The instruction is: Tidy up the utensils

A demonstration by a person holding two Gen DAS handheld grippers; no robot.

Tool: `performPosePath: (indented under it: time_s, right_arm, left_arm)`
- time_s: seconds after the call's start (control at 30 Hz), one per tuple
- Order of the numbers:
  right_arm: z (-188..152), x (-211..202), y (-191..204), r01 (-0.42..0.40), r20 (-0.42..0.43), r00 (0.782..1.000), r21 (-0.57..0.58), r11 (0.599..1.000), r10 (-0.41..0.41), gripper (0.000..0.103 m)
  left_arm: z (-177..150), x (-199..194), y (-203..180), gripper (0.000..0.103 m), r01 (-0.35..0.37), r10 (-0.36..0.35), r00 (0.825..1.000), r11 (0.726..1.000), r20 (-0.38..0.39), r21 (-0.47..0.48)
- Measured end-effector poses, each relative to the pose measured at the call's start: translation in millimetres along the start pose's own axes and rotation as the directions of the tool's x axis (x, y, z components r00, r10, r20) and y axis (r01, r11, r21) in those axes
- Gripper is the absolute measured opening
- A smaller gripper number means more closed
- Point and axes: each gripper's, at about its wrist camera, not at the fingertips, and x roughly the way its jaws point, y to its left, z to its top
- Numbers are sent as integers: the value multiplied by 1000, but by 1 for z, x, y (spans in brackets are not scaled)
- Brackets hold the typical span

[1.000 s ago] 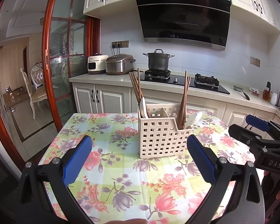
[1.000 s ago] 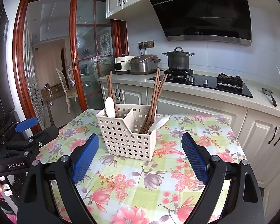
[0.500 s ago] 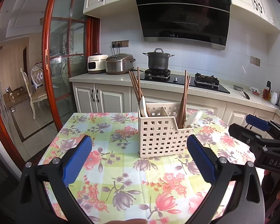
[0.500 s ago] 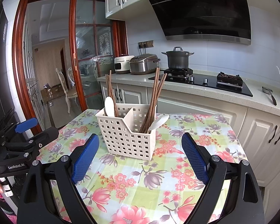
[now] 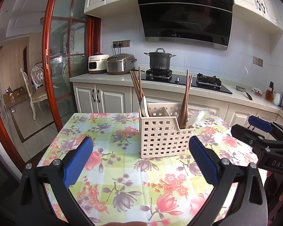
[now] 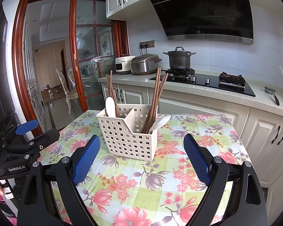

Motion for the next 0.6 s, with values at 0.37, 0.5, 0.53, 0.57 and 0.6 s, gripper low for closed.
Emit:
performPosePath:
  time_s: [0.37, 0.5, 0.53, 0.57, 0.6]
  right_arm:
    - [-1, 0, 0, 0, -2, 1000, 1, 1000, 0, 84]
    - [-2, 0, 0, -1, -3, 1000, 1, 1000, 1, 84]
    - [-3, -1, 0, -1, -3, 1000, 0, 1000, 1, 84]
    - [-3, 1, -1, -2, -4, 1000, 1, 1000, 2, 84]
    - [-4, 1, 0, -2, -5, 1000, 1, 1000, 2, 84]
  left_arm:
    - [-1, 3, -3, 98, -3, 3, 1000, 1000, -2, 6]
    - [-1, 6, -1, 98, -17, 17, 1000, 1000, -10, -2]
    - [-2, 7, -1, 98, -27, 27, 1000, 1000, -10, -1]
    - [-2, 8, -2, 98, -33, 33, 999, 999, -9, 8]
    - [-2, 9, -3, 98, -41, 42, 999, 999, -15, 19]
